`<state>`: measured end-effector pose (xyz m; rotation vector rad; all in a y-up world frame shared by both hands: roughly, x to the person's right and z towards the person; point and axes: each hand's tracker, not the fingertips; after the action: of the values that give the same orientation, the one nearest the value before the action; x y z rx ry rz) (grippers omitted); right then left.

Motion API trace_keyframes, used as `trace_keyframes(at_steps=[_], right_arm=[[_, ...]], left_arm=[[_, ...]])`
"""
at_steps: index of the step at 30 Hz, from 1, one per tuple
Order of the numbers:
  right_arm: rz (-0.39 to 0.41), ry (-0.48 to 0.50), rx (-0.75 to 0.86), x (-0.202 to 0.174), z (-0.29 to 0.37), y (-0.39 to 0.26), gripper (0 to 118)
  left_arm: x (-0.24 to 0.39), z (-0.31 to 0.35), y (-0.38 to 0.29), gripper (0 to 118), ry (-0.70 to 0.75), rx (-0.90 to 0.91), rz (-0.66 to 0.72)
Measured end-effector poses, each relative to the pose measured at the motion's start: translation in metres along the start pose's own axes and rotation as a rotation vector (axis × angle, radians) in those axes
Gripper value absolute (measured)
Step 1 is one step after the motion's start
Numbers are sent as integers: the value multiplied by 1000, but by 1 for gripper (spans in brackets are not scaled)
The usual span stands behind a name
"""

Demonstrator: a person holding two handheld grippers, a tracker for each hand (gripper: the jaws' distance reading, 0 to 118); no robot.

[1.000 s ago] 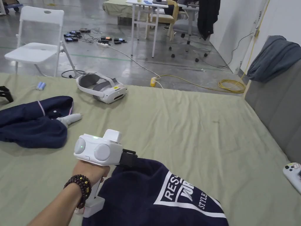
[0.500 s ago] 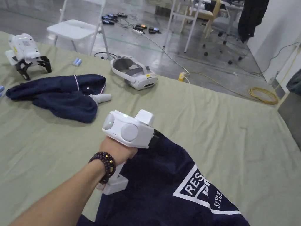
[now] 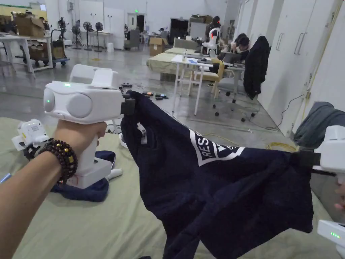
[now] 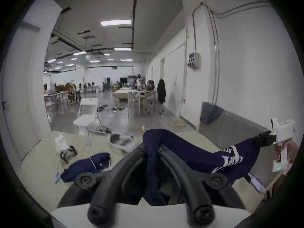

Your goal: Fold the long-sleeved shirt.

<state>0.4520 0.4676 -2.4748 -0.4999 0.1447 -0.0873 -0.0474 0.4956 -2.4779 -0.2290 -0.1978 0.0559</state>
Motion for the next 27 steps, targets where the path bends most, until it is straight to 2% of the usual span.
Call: trace_keyframes(at_steps=[3,7,10,13,17,23,27], right_arm=[[9,-45,72,3,-1,51,6],[36,-54,150,2,15,104,6],[69,-90,207,-2,28,116,6],[45,-90,204,5,19,107,6],[15,-88,100,17,-25,47,6],[-65,-104,-177,37,-117,-113,6],[-104,-96,-299,40,-138,-189,6]], left_arm=[[2,-4,33,12,21,25,-20],[5,-1,68,12,35,85,-17],[9,-1,72,12,31,104,6],[9,-9,50,12,19,79,28],[5,-36,-16,12,15,-37,78],[1,-78,-168,12,21,-294,132],[1,-77,-233,12,28,-415,186]])
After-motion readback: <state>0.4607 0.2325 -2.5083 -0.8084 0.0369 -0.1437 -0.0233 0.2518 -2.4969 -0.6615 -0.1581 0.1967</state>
